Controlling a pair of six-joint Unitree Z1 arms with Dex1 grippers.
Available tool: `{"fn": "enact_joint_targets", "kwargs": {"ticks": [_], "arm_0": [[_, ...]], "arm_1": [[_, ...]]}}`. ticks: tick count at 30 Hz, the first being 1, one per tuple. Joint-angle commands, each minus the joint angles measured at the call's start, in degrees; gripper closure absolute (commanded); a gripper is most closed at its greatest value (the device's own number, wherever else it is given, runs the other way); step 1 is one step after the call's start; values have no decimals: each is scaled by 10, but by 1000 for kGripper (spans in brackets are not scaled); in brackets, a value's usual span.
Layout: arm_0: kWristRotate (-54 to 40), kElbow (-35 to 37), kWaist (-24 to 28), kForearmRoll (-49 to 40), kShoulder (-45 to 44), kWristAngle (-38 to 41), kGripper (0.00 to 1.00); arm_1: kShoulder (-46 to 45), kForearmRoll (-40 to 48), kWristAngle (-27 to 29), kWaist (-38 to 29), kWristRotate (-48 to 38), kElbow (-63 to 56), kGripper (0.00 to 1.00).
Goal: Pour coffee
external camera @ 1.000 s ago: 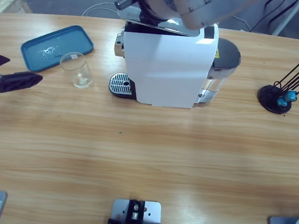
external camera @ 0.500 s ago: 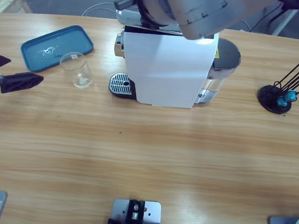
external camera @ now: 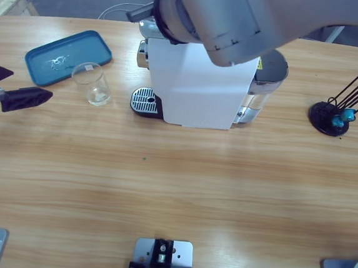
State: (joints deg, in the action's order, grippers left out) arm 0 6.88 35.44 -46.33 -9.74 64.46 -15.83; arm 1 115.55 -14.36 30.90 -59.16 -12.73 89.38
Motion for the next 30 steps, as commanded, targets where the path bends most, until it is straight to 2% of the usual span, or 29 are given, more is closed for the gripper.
{"fn": "enact_joint_targets", "kwargs": {"ticks": [1,2,3,4,5,6,7,9,10,16,18,19,21,22,24,27,29,30], "arm_0": [[-1,-19,-2,14,14,-3,18],[-2,-23,-2,21,12,-7,18],[-2,-26,-2,25,9,-10,18],[-3,-26,-2,26,4,-16,17],[-4,-26,-2,28,-3,-20,13],[-4,-25,-2,31,-9,-22,13],[-4,-25,-2,37,-12,-23,13],[-7,-26,-2,55,-6,-36,13],[-13,-29,-2,65,2,-48,14],[-69,-32,35,108,121,-63,24],[-74,-38,51,121,136,-53,123],[-73,-55,62,173,151,-39,138],[-78,-113,88,330,179,18,147],[-89,-118,96,356,190,32,150],[-96,-120,116,389,213,61,103],[-91,-119,138,432,245,121,92],[-90,-120,138,443,262,123,69],[-90,-122,140,443,273,121,26]], "arm_1": [[-71,34,-16,-10,51,-58,1000],[-93,31,-20,-3,57,-46,1000],[-112,-4,-24,4,58,-25,644],[-120,-82,-38,10,62,13,330],[-125,-179,-69,13,63,64,186],[-135,-237,-105,14,65,93,118],[-154,-256,-138,14,70,93,18],[-190,-297,-193,14,73,87,0],[-210,-314,-196,14,73,80,0],[-373,-327,-166,14,74,-123,0],[-406,-325,-167,14,72,-170,0],[-417,-321,-168,14,72,-189,0],[-431,-307,-173,14,72,-220,0],[-433,-300,-175,14,72,-230,0],[-430,-288,-177,14,73,-241,0],[-416,-271,-180,14,79,-253,0],[-409,-255,-183,14,79,-261,0],[-407,-249,-185,14,79,-263,0]]}}
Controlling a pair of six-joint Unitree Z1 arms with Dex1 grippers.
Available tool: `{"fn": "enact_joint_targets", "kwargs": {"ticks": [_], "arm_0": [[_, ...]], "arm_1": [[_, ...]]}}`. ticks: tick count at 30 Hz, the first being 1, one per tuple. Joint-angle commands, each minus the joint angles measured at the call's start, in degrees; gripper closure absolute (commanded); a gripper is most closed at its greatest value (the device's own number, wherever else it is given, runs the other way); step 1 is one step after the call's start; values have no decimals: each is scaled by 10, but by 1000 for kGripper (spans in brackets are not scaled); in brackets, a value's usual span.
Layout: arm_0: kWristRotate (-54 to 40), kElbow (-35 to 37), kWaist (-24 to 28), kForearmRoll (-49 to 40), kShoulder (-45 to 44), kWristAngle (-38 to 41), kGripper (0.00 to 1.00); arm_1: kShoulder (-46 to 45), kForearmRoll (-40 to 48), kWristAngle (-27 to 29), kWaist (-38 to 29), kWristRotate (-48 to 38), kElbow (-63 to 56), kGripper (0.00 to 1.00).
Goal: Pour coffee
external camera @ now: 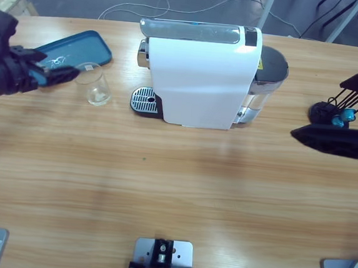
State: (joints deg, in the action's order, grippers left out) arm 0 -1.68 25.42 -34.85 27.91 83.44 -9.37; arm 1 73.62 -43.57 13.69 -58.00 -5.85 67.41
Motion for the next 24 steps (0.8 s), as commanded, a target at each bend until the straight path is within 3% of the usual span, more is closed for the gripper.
{"fn": "enact_joint_targets", "kwargs": {"ticks": [1,11,24], "arm_0": [[-4,-23,25,66,90,54,20],[-4,-26,36,88,116,40,18],[-3,-33,40,160,216,43,18]], "arm_1": [[15,47,-15,3,10,-46,0],[29,71,-27,3,7,-58,0],[38,78,-31,4,7,-56,0]]}}
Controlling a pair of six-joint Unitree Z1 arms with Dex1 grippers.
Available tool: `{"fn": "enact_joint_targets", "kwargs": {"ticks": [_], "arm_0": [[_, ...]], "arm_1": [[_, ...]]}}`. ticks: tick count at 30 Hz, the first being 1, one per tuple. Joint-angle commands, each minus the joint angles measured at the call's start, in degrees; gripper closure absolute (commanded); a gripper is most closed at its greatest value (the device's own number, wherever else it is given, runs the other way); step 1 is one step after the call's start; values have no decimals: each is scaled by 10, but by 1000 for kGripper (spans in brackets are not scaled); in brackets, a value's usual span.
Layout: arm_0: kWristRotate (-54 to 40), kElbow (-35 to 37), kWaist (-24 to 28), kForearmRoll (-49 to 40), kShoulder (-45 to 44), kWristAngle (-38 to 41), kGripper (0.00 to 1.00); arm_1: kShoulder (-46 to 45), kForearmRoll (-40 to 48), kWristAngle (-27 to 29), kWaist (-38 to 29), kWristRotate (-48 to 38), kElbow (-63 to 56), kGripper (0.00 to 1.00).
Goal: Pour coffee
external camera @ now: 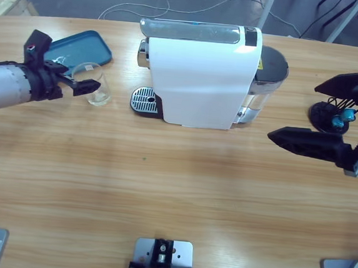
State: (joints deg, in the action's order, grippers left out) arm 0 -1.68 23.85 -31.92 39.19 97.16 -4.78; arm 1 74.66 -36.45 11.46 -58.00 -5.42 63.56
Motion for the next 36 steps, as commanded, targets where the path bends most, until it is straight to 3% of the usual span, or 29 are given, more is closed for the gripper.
{"fn": "enact_joint_targets", "kwargs": {"ticks": [1,9,11,13,16,17,22,27,32,36], "arm_0": [[-3,-18,11,57,88,-2,18],[-6,-21,11,142,136,-3,22],[-6,-20,11,153,143,-3,95],[-6,-20,11,159,147,-3,288],[-17,-23,11,162,147,-2,939],[-21,-24,11,164,147,-2,1000],[-31,-41,10,194,139,4,1000],[-52,-68,-18,193,63,21,1000],[-51,-44,-42,142,1,104,1000],[-52,18,-39,61,14,190,1000]], "arm_1": [[29,8,-9,5,3,-18,0],[33,11,-17,14,6,-18,0],[34,12,-17,15,6,-18,0],[34,13,-17,15,6,-18,0],[35,13,-17,15,6,-17,0],[35,14,-17,15,6,-17,0],[36,14,-17,15,6,-17,0],[40,22,-16,15,6,-16,0],[40,29,-19,16,6,-22,0],[30,29,-16,16,6,-29,0]]}}
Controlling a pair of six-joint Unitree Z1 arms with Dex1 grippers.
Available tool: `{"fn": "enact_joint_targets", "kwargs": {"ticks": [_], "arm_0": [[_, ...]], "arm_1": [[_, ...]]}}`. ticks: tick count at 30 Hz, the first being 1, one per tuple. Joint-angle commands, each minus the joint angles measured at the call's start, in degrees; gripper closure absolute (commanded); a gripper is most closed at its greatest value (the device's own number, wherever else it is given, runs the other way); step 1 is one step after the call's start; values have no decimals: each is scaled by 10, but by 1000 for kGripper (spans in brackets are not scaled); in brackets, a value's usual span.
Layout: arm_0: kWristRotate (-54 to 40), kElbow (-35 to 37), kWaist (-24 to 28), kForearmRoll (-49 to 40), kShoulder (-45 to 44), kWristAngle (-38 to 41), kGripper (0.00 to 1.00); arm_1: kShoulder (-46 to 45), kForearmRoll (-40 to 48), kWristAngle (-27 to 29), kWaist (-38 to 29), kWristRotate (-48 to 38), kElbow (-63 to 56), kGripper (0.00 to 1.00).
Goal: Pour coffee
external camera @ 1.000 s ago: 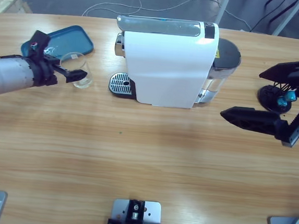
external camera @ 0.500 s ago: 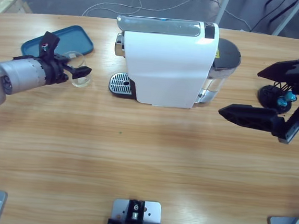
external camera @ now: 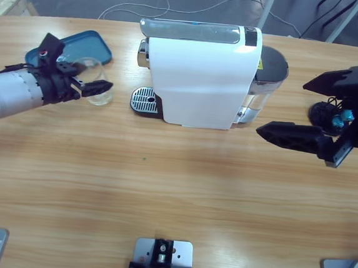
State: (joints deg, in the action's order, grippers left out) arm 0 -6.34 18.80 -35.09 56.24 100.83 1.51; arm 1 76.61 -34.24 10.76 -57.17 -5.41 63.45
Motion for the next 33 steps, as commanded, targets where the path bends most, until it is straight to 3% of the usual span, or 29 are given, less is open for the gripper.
{"fn": "enact_joint_targets", "kwargs": {"ticks": [1,16,31,32,33], "arm_0": [[-5,79,-2,-118,-10,134,1000],[-6,185,16,-178,94,153,1000],[-5,210,-21,-178,133,168,990],[-4,210,-25,-178,134,165,796],[-4,209,-30,-178,134,155,540]], "arm_1": [[8,8,-9,7,6,-30,0],[-39,6,-8,30,9,-67,0],[-40,6,-13,43,18,-67,0],[-40,6,-13,43,18,-67,0],[-41,6,-14,43,18,-67,0]]}}
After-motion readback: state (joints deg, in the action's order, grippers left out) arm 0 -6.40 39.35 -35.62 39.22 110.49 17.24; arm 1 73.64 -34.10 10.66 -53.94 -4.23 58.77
